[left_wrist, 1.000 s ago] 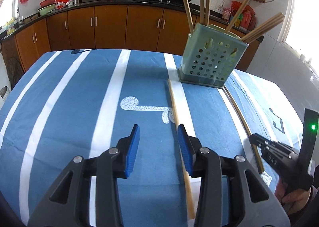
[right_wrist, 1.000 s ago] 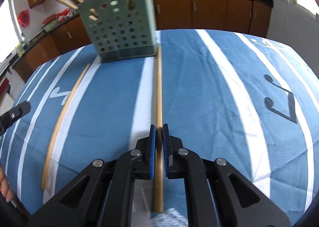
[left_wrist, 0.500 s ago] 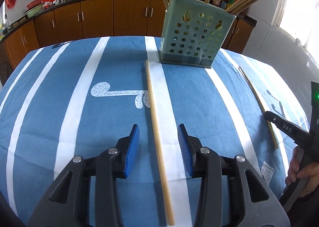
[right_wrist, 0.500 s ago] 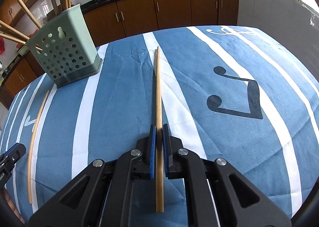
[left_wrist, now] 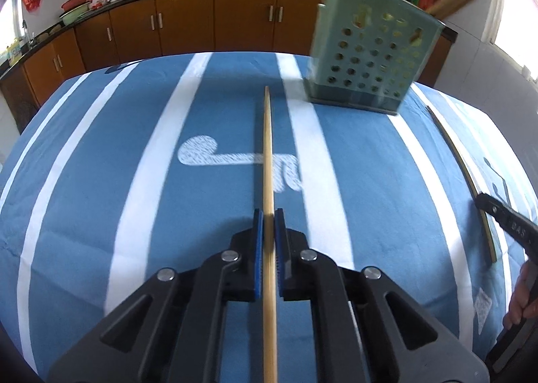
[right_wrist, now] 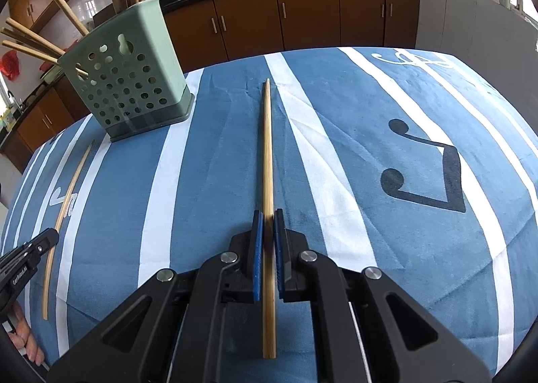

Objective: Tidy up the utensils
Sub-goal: 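Grasp the last chopstick with the right gripper while the left gripper grasps one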

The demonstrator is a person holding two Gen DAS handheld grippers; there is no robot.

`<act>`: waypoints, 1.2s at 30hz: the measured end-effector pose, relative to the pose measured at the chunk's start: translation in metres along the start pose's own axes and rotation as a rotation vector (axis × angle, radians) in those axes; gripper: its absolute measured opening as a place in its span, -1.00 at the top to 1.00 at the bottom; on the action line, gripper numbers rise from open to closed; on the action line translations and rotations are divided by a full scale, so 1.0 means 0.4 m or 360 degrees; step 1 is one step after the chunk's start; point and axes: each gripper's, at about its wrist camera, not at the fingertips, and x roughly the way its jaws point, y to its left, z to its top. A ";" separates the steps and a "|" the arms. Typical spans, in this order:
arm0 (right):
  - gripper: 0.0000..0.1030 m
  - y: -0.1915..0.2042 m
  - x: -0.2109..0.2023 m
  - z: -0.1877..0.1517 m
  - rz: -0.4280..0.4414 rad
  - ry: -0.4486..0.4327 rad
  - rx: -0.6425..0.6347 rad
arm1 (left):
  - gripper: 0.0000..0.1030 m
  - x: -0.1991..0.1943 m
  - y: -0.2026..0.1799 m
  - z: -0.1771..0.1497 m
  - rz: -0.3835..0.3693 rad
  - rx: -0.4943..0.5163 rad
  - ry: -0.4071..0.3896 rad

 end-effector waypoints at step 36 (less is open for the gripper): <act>0.84 0.028 0.012 0.008 -0.0014 -0.0004 -0.0074 | 0.81 0.038 0.062 0.052 -0.0064 -0.0132 -0.0025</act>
